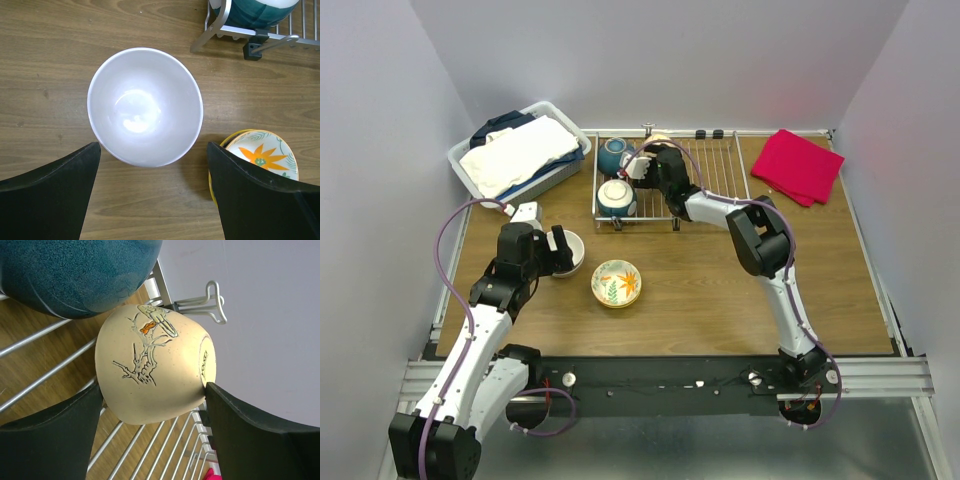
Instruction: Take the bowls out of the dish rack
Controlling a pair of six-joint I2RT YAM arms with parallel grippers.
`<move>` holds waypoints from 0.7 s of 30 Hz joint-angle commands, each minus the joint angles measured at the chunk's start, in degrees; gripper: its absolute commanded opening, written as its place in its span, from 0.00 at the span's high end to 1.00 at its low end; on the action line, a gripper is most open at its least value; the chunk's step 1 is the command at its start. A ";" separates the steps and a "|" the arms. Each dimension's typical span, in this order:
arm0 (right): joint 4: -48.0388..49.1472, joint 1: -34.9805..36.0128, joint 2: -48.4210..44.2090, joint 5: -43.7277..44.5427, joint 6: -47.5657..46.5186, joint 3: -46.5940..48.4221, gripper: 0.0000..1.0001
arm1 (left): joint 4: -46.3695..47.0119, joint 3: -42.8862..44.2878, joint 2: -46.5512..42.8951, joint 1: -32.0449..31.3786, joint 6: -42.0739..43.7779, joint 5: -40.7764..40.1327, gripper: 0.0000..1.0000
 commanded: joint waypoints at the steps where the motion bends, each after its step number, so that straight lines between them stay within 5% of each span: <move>1: -3.42 -0.06 1.51 0.96 2.56 -2.24 0.25 | 0.43 -0.22 -0.41 -0.47 -0.25 -1.23 0.05; 8: -6.40 -0.06 -7.62 1.31 7.22 -12.60 0.43 | 0.78 -0.40 -1.46 -0.55 0.01 -1.23 0.05; 21: -17.47 -0.06 -20.64 1.67 19.43 -22.02 0.40 | 0.78 -0.66 -3.49 -1.52 0.10 -1.14 0.05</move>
